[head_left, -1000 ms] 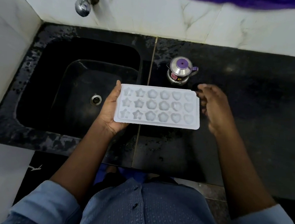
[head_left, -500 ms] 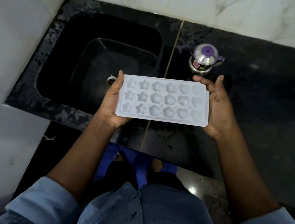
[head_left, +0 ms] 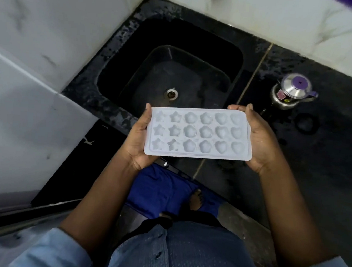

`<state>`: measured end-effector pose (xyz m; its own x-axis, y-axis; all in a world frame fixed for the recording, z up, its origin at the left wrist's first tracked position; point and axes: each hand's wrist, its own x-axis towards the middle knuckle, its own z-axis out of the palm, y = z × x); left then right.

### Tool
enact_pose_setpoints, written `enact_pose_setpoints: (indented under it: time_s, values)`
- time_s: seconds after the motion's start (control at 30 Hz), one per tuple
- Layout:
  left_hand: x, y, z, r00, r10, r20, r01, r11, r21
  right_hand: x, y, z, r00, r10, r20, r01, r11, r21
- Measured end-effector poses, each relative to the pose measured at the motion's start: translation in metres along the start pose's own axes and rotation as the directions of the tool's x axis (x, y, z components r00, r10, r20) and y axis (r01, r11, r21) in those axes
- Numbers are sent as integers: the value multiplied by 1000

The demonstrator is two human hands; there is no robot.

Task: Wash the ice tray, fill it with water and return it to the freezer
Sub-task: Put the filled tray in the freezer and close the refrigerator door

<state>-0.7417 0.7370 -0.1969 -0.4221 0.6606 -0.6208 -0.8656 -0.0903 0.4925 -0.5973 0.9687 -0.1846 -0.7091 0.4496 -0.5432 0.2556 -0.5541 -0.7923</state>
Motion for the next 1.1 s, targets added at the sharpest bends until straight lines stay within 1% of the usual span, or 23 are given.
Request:
enact_pose_setpoints:
  time_s: [0.1,0.37,0.6,0.73,0.83,1.1]
  values:
    - [-22,5,-19,999,41,-17,-42,997,-58,-1,3,24,998,-1,61,1,1000,1]
    - [-93,-1,-66,987,143,-79,-155,973,-172,-20,16,89,986,20,165,3,990,-139]
    - [-165,-17,-102,946,288,-149,-318,912,-259,-58,23,152,948,59,314,23,968,-251]
    - [-202,-30,-121,909,343,-235,-402,869,-288,-75,38,182,926,88,366,29,953,-301]
    - [-231,-46,-134,870,382,-312,-473,828,-303,-84,57,202,899,142,414,6,942,-336]
    - [-288,-95,-160,740,437,-511,-648,664,-372,-95,101,254,763,274,585,31,889,-457]
